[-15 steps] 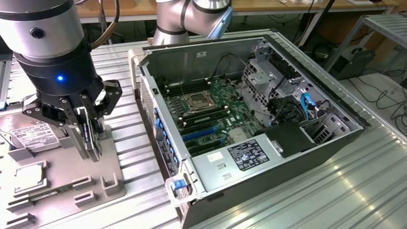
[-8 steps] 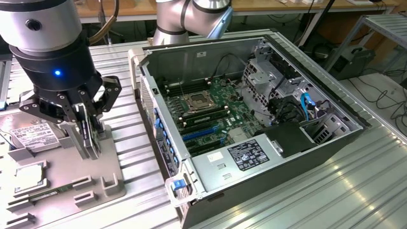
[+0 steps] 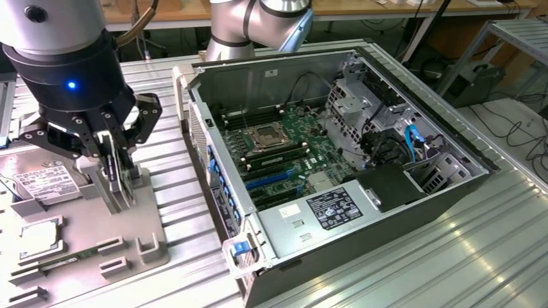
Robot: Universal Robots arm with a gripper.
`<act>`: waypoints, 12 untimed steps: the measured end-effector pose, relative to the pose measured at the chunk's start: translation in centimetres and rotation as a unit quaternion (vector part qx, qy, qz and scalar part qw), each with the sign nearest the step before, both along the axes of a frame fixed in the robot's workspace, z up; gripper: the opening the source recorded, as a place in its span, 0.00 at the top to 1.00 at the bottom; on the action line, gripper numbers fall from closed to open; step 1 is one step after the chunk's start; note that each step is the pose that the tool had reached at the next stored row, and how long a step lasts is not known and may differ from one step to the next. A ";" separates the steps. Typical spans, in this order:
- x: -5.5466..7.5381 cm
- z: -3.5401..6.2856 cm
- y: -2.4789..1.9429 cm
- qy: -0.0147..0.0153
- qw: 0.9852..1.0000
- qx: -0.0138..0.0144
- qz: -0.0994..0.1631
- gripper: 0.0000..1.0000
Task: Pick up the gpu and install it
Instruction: 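Pick up the gpu and move the gpu toward the slot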
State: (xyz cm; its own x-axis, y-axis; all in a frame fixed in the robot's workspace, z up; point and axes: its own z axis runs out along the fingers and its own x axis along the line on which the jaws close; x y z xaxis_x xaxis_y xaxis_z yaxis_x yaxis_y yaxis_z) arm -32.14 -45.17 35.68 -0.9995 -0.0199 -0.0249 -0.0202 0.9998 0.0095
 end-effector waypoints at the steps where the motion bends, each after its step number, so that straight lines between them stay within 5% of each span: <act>1: 0.0 0.13 0.00 0.000 1.000 0.000 0.000 0.72; 12: 0.0 1.45 0.00 0.000 1.000 0.000 0.000 0.72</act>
State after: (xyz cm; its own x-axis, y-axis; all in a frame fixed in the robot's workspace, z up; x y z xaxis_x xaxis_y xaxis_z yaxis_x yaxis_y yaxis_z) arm -32.15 -45.17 37.12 -0.9995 -0.0199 -0.0249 -0.0202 0.9998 0.0096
